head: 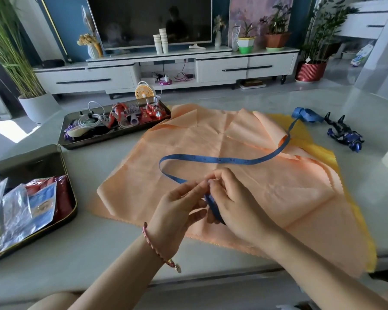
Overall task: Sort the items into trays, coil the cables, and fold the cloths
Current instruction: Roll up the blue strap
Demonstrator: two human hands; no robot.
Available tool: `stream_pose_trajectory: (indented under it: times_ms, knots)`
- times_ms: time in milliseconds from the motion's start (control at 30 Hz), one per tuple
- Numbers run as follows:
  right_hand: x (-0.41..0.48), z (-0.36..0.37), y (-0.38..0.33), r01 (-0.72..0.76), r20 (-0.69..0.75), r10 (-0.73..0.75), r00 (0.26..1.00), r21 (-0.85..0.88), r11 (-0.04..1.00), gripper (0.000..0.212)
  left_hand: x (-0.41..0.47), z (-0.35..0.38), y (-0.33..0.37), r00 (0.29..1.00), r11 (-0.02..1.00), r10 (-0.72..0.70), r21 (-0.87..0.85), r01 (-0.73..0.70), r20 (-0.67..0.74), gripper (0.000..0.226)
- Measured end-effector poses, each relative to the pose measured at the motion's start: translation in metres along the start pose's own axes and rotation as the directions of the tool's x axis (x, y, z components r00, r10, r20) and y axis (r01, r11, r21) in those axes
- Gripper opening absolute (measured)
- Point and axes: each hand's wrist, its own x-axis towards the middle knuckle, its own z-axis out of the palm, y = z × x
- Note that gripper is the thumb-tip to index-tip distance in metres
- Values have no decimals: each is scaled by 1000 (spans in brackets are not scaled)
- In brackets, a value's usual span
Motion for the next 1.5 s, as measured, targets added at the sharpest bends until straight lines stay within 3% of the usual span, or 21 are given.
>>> stream_pose_trajectory:
  times_ms: [67,133,200,267,400,633,800,867,933,1000,1100,1200,1333,1433,1500]
  knots:
    - [1,-4,-3,-155,149,124,981,213,965,19,3,-5,3,1000,1000,21,-13,-22,-22,36]
    - [1,-10,-2,-195,226,158,961,151,969,32,4,-10,2,999,1000,22,15,-22,-27,30]
    - [1,-11,0,-75,202,91,975,-83,994,30,2,-13,0,999,1000,-11,20,12,-37,24]
    - [1,-11,1,-4,157,29,987,-159,987,19,0,-17,-1,998,999,-44,24,45,-46,18]
    - [-3,-4,2,35,106,-13,994,-212,977,16,-1,-25,6,992,991,-128,28,128,7,16]
    - [-13,5,0,92,73,-81,994,-159,983,8,1,-33,13,969,970,-242,45,240,47,8]
    - [-14,10,0,154,-84,-185,979,-292,944,9,-5,-29,1,991,991,-131,37,130,31,42]
    - [-16,14,0,193,-110,-273,956,-468,863,12,-10,-22,-6,996,995,-88,-34,89,27,42]
    - [-18,18,1,253,-64,-412,909,-700,667,10,-12,-15,-11,999,997,-46,-68,46,-3,40]
    - [-19,19,0,280,-10,-463,886,-784,554,10,-10,-13,-13,998,994,-41,-98,37,-40,35]
    - [-15,15,-3,253,-3,-349,937,-682,686,8,-7,-20,-9,997,997,-72,-29,71,-24,25]
    - [-11,5,-1,238,93,-224,970,-541,807,27,-6,-29,1,985,980,-157,133,146,73,29]
    - [-9,0,-4,258,249,-144,958,-527,810,18,-6,-37,14,950,927,-275,303,221,147,44]
    - [-8,-2,-9,267,196,-190,962,-526,807,9,-4,-37,19,948,935,-271,280,217,169,47]
    - [-4,0,-12,294,98,-296,950,-600,744,8,-2,-32,18,975,970,-181,187,155,133,39]
